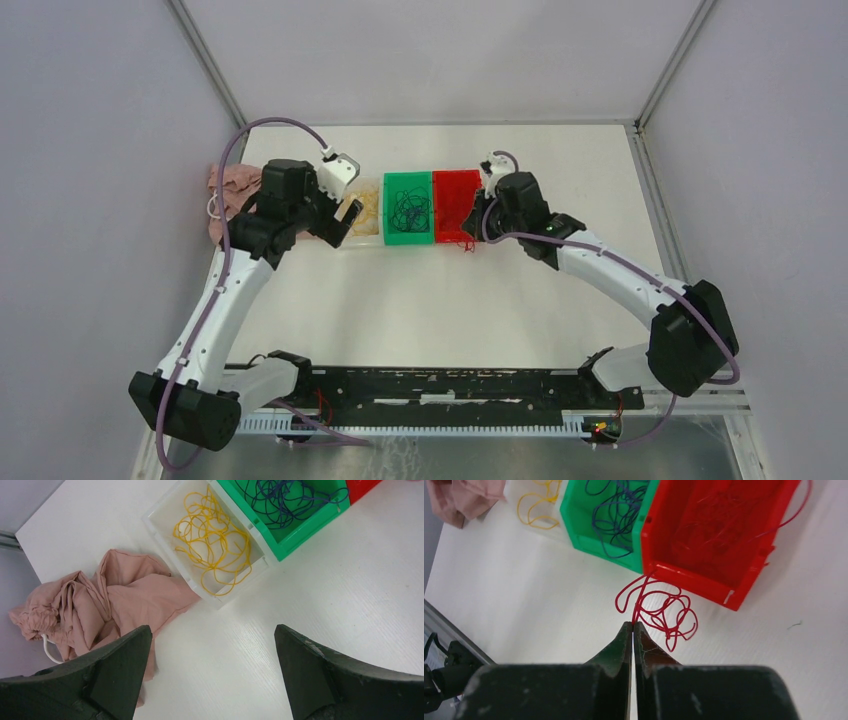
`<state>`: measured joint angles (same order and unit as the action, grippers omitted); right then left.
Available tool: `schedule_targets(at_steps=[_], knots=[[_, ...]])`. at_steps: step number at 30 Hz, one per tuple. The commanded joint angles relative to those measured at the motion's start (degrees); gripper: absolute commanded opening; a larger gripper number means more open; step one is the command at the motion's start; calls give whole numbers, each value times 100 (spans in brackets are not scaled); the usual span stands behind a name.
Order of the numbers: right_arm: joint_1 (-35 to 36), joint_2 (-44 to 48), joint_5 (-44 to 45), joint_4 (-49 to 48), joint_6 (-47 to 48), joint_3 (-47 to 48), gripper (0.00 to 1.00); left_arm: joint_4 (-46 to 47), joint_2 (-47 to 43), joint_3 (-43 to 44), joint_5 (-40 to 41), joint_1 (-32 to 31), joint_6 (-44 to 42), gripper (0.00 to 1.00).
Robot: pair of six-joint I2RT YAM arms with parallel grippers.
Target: Untangle the cables
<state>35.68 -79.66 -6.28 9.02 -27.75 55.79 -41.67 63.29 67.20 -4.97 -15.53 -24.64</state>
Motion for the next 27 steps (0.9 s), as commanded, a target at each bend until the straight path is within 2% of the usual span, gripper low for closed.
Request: schedule_targets(at_steps=[1,11,16,22,27], knots=[[-444,-36,-17,142,59,675,4,221,-225,-153,-165,27,-122,99],[-895,-1358,-132,150,-38,1894,4,280,-341,-342,-332,41,25,99],[-882,-1974,-199,77,-145,2062,5,354,-415,-417,-334,41,97,99],[-587,-2483,794,244,393,2188,8,387,-439,-418,-320,40,174,99],[-205,-2898,1815,380,619,2415,19,364,-437,-402,-286,68,213,99]])
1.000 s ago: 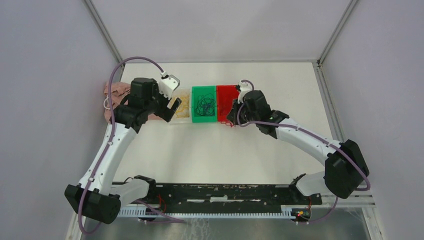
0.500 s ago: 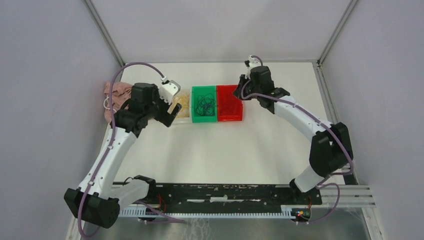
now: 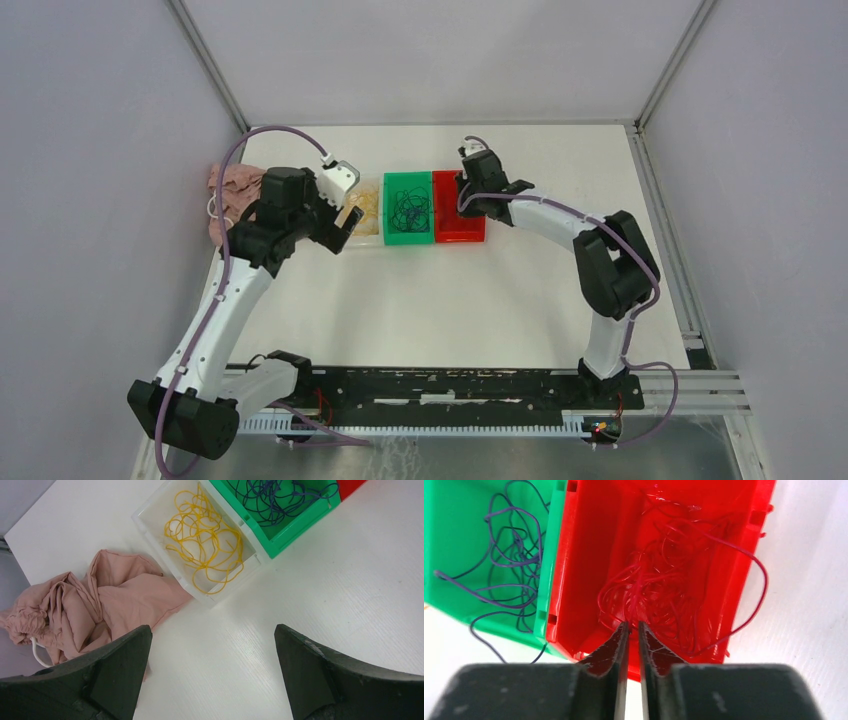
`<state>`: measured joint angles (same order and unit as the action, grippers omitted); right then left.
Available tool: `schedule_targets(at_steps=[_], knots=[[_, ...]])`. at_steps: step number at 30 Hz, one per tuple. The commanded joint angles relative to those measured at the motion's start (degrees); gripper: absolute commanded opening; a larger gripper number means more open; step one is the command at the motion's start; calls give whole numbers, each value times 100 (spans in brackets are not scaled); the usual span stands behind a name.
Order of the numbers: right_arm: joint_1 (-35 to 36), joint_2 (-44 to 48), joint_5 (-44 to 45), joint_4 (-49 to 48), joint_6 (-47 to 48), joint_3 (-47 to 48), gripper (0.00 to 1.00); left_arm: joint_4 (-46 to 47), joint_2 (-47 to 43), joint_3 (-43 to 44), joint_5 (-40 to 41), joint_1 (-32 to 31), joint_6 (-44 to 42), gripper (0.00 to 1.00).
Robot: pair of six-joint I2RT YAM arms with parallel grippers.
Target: Untangle the cables
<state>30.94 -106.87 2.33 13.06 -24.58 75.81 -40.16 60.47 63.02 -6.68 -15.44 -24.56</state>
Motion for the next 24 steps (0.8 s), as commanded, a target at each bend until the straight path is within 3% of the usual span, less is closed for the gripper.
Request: schedule_targets(at_steps=[1,4,11,17,21,24], knots=[[318,-268,1182,61,329,482,22,197,-143,23,-108,78,205,99],[360,-530,1744,391,273,698,29,163,-110,47,-133,131,173,99],[308,-359,2682,446,173,498,35,129,-114,122,-240,224,127,100],[211,-24,2599,205,-6,204,37,140,-122,96,-403,312,165,99],[217,91,2281,232,-27,211,53,196,-181,60,-575,467,196,100],[270,398,2111,117,-13,38,70,225,-156,43,-741,662,248,100]])
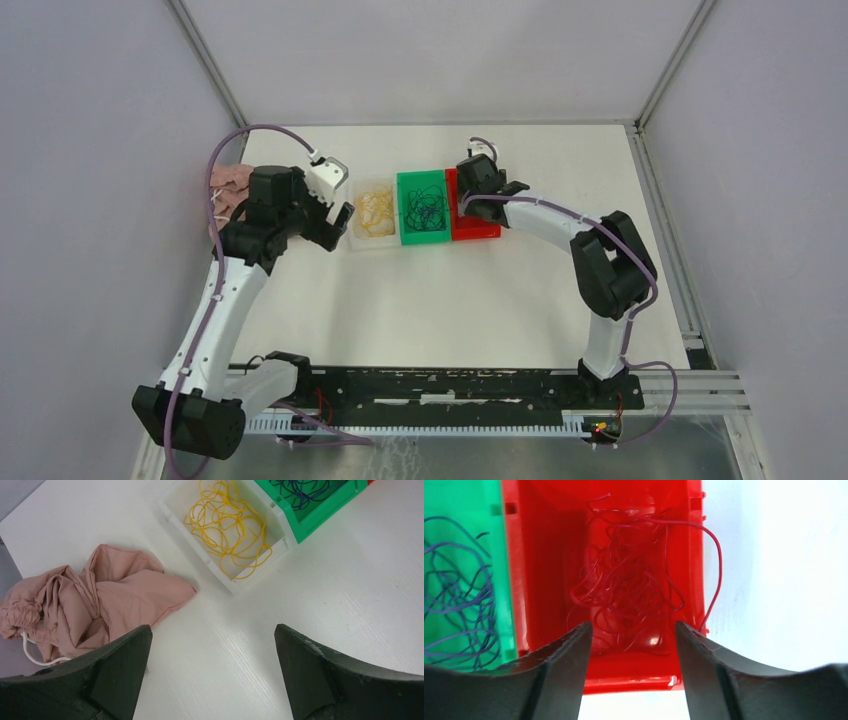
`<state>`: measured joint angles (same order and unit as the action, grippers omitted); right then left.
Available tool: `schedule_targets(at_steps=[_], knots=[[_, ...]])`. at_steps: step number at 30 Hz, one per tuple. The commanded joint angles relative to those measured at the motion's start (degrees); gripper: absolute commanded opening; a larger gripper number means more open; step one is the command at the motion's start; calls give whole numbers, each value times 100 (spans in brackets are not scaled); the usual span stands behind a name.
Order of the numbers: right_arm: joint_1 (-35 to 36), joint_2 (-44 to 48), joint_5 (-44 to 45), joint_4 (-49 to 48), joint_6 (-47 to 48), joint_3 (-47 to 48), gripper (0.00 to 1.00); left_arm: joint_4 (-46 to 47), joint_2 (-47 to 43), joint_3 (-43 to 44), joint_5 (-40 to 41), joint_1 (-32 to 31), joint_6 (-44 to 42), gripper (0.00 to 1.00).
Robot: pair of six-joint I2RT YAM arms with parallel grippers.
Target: Untangle the cables
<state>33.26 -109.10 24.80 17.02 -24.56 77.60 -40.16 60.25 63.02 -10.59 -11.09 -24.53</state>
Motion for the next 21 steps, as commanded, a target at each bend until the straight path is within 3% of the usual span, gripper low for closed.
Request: schedule_targets(at_steps=[1,3,4,14,16,21], knots=[[40,767,-172,-304,-19,-211,77,248,-122,45,-417,307,299,100],[36,1075,-251,-308,-99,-319,95,276,-68,28,-625,422,459,99],[32,1234,-374,-305,-116,-365,99,306,-32,-13,-728,445,564,100],[-23,2904,-1147,2,-329,-827,99,1048,417,-356,-650,453,1404,99],[-152,3289,-628,137,-387,-1167,99,1347,390,-609,-551,468,1423,99],[-629,4088,2266,264,-487,-2528,99,2231,421,-1402,-755,758,1446,99]])
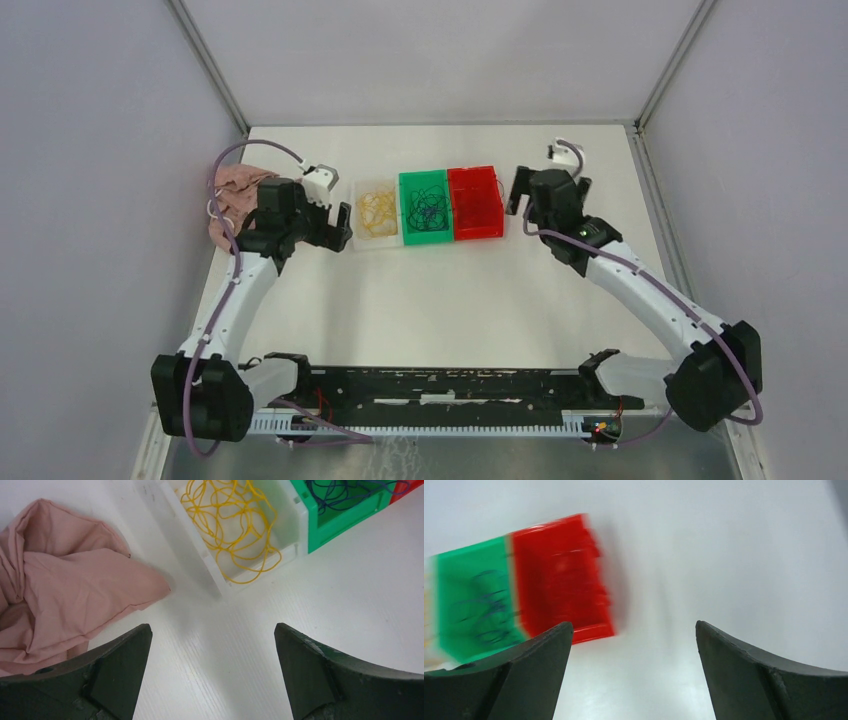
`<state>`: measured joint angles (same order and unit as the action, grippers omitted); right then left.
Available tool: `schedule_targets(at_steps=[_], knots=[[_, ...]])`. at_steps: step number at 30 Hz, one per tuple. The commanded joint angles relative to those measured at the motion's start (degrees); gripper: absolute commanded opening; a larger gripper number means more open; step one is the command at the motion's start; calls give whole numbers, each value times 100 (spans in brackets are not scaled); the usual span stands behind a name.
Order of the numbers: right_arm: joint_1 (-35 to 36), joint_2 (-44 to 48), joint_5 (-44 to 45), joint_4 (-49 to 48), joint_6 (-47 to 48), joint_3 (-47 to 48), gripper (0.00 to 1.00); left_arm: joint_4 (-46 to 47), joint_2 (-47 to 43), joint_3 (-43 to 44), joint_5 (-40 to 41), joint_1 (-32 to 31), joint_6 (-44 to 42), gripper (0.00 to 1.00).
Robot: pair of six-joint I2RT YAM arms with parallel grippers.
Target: Untangle the cables
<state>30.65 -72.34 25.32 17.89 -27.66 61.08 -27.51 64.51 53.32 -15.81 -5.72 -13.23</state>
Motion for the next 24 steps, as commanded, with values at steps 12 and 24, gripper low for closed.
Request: schedule_targets(at_steps=[12,24], knots=[[-1183,1185,3750,-2157,196,-3378,99,5934,170,-3335,212,510,419,99],[-2640,442,2540,-4084,177,-4170,99,9371,1849,-4158,686,519,909,99]])
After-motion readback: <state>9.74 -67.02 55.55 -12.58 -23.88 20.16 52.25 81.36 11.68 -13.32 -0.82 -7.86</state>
